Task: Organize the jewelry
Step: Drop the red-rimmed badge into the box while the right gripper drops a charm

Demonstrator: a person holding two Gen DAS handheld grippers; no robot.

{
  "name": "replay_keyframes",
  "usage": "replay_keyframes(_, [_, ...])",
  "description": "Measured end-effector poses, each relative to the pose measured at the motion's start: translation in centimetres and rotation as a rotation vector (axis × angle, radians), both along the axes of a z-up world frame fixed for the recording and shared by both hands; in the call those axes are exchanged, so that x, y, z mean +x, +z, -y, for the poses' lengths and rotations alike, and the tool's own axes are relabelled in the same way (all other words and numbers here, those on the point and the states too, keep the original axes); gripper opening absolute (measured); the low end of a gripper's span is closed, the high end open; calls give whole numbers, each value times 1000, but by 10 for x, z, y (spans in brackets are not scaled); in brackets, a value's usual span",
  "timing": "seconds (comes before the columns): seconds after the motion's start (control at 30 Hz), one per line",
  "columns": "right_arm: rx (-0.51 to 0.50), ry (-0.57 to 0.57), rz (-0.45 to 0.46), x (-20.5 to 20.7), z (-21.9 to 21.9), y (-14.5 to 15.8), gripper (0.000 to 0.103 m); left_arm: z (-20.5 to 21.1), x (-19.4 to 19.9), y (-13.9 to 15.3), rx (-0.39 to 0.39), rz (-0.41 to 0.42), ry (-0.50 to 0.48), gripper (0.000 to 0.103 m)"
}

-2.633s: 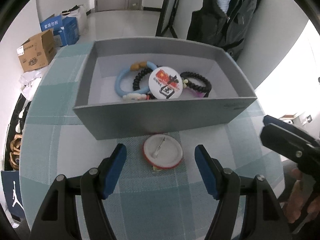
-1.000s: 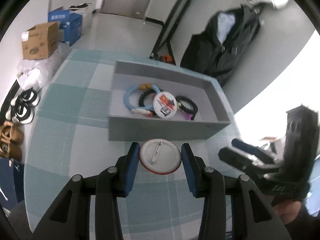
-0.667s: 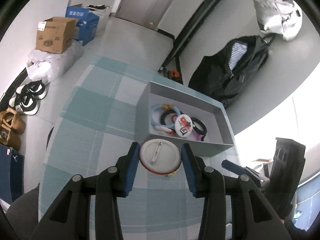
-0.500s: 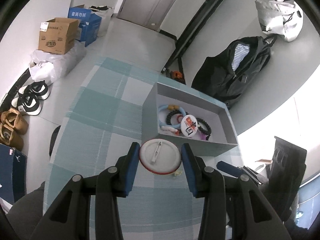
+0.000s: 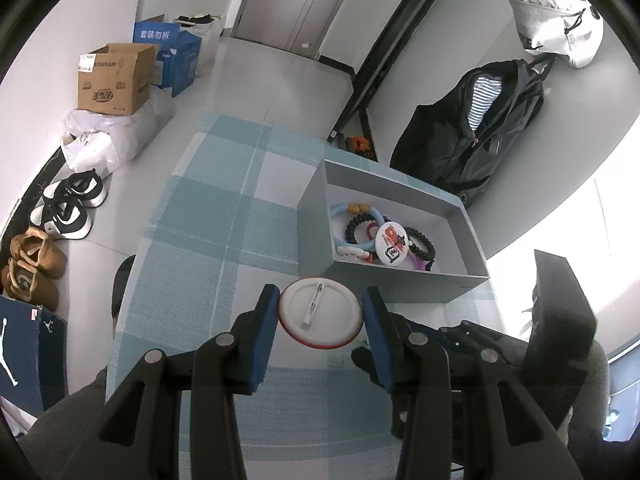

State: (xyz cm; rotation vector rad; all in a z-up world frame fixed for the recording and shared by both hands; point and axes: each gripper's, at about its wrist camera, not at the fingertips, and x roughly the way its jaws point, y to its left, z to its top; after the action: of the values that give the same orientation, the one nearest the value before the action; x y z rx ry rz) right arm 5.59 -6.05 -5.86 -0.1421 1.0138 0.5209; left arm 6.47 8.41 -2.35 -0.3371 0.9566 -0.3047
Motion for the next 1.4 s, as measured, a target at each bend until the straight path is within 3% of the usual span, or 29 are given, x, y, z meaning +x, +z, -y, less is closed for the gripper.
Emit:
replay_keyframes(0.3, [-67, -11, 22, 11, -5, -2, 12, -3, 3, -1, -3, -4, -1, 37])
replay_keyframes(1.07, [35, -72, -10, 6, 27, 14, 12, 16, 0, 0, 71, 20, -39, 37])
replay_keyframes(1.4, [137, -118, 17, -2, 60, 39, 12, 39, 1, 9, 106, 39, -68, 37])
